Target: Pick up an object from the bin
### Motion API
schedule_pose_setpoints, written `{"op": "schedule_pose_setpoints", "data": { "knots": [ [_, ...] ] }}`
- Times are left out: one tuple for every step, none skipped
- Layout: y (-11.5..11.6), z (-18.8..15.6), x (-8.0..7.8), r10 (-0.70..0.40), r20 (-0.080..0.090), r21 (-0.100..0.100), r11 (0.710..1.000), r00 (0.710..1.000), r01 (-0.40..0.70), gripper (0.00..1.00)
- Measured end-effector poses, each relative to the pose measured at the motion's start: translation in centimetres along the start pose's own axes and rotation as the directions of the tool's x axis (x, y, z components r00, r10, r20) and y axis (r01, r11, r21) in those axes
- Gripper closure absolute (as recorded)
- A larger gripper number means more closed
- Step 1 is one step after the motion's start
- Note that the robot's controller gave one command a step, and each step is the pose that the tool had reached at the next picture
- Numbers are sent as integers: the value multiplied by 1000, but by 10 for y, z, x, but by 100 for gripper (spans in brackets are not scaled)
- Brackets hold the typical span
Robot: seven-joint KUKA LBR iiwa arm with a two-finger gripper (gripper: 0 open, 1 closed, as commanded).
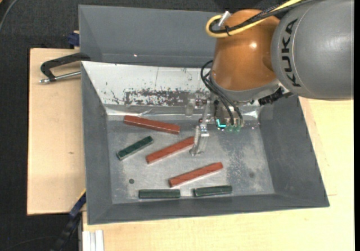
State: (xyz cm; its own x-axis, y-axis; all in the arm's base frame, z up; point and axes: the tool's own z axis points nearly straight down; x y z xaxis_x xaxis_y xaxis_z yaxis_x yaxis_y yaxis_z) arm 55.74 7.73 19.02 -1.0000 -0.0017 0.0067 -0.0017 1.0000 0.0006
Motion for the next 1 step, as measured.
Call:
{"op": "schedule_pose_setpoints", "data": {
  "knots": [
    [-41, 122, 56, -273, 3, 1, 962, 962, 273, 0]
  ]
}}
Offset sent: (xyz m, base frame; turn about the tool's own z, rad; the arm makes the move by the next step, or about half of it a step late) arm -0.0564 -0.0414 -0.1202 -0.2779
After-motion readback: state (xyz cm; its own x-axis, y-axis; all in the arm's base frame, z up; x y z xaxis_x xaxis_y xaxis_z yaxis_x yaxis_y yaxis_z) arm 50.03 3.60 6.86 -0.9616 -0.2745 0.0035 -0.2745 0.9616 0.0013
